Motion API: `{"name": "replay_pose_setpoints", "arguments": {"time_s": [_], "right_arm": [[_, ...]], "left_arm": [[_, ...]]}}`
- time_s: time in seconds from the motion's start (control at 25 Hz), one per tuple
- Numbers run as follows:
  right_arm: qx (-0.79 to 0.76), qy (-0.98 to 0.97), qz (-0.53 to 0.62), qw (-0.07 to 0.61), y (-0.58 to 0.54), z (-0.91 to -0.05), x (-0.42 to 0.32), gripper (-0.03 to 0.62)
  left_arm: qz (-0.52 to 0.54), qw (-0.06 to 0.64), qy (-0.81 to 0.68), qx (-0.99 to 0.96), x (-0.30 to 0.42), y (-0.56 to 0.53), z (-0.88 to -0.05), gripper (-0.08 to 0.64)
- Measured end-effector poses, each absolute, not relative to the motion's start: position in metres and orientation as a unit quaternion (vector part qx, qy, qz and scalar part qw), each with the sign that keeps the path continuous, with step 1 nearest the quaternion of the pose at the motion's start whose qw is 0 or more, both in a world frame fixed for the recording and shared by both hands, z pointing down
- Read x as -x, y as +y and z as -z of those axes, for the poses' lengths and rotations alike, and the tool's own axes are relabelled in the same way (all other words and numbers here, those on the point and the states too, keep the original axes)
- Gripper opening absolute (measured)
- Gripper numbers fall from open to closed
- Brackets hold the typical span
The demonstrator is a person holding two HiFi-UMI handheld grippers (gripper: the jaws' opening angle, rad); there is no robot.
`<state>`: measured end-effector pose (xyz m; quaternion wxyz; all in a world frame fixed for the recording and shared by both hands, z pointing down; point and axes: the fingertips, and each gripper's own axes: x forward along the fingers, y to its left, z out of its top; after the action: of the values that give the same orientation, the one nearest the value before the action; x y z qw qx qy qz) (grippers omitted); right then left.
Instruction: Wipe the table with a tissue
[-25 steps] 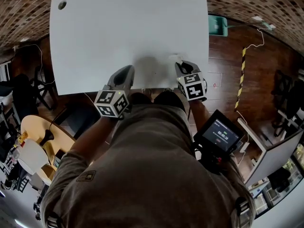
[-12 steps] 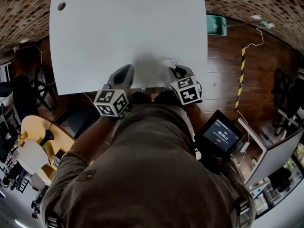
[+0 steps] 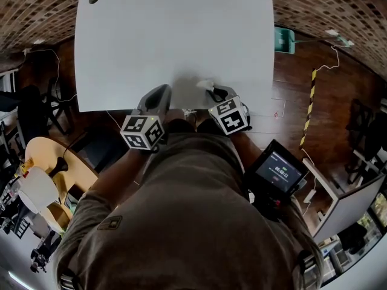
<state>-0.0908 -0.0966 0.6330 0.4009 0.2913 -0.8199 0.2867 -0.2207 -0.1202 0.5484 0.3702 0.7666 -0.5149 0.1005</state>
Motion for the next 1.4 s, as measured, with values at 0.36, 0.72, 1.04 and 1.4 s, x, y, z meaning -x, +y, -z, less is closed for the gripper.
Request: {"name": "replay_pose_setpoints", "arguments": {"time_s": [0.36, 0.72, 1.04, 1.4], "right_arm": [[-0.24, -0.825, -0.309, 0.408, -0.069, -0.646, 0.098, 0.054], [-0.275, -0.859, -0.272, 0.335, -0.025, -0.575, 0.112, 0.054], [-0.308, -0.894, -0.228, 0.231, -0.02, -0.511, 0.06, 0.054], [-0.301, -0.916, -0.217, 0.153, 0.025, -0.468, 0.007, 0.054]], "left_arm": [[-0.103, 0.374, -0.504, -0.772, 0.21, -0.123, -0.564, 0.002], [-0.085, 0.353, -0.47, -0.805, 0.206, -0.079, -0.54, 0.002], [-0.043, 0.313, -0.501, -0.806, 0.162, -0.062, -0.498, 0.002], [-0.006, 0.283, -0.551, -0.785, 0.121, 0.001, -0.46, 0.002]]}}
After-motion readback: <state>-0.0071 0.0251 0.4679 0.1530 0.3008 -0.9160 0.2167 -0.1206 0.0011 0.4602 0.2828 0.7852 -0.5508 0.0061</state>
